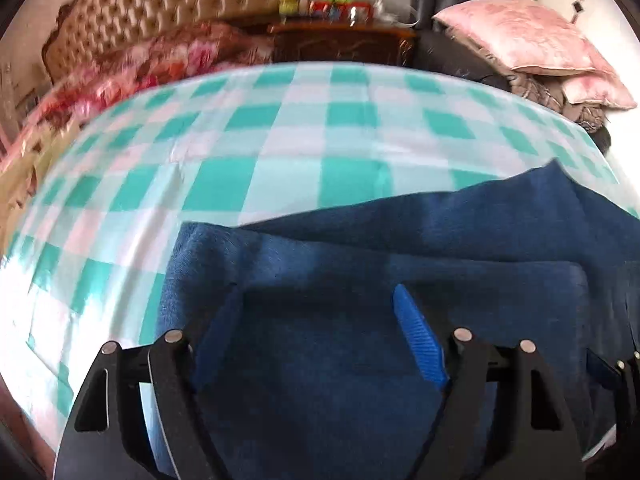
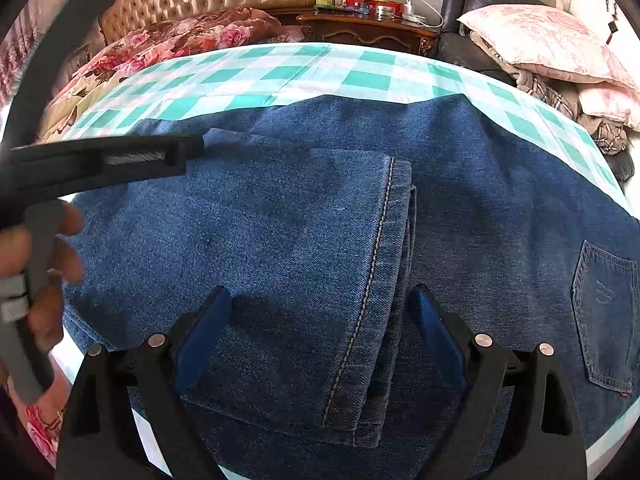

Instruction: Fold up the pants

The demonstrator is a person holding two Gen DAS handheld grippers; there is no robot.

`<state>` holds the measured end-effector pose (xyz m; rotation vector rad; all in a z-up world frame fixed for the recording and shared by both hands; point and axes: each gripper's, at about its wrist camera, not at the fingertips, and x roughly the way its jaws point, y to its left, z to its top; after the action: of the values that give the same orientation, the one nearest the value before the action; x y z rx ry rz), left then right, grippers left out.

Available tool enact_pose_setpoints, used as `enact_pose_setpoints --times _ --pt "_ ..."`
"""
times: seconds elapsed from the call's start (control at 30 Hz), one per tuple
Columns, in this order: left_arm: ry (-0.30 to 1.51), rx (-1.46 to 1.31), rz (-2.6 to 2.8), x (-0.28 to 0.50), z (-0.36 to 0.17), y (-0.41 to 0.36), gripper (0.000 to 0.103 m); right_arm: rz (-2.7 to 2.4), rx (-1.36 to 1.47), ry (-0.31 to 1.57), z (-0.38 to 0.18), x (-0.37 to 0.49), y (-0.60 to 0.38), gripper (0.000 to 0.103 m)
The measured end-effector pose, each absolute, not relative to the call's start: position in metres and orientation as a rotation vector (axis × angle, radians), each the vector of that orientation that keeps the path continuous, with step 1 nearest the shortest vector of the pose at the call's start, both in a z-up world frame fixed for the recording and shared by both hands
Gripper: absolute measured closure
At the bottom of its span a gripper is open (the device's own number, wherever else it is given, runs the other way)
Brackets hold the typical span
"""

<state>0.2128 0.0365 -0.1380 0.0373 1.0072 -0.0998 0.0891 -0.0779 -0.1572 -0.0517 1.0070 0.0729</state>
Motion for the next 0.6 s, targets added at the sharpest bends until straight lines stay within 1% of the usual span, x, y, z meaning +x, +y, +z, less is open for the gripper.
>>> enact_pose_setpoints --times 0.1,0.17,0.2,0.23,0.27,0.33,0.4,0.47,0.6 --pt "0.977 0.032 -0.052 0.216 -0.134 0.051 0.025 0.071 -0.051 1.005 -0.157 0.089 -0.078 0.016" --pt "0.930 -0.008 -0.052 0.208 -0.123 0.063 0.033 0.070 -0.052 1.005 -0.157 0.090 -0.078 0.016" --pt "0.925 -0.027 -0.065 0.205 -0.120 0.067 0.034 0.070 -0.052 1.005 -0.157 0.090 -0.077 0.016" --pt "0.930 -0.022 -0.044 0.202 -0.120 0.073 0.038 0.069 -0.053 1.005 -0.157 0.090 -0.077 0.016" --pt "0.939 -0.014 -0.011 0.197 -0.121 0.080 0.047 0.069 -0.054 1.005 -0.158 0.090 -0.077 0.016" --pt "0.936 -0.070 0.020 0.185 -0.118 0.098 0.053 0.069 -0.054 1.007 -0.158 0.091 -0.078 0.016" --pt "0.903 -0.165 0.045 0.159 -0.114 0.121 0.054 0.069 -0.054 1.007 -0.157 0.091 -0.078 0.016" --pt "0.876 -0.199 0.029 0.135 -0.115 0.129 0.054 0.069 -0.055 1.007 -0.157 0.091 -0.078 0.016" --pt "0.896 -0.081 0.044 0.094 -0.135 0.134 0.054 0.071 -0.056 1.009 -0.157 0.092 -0.078 0.016"
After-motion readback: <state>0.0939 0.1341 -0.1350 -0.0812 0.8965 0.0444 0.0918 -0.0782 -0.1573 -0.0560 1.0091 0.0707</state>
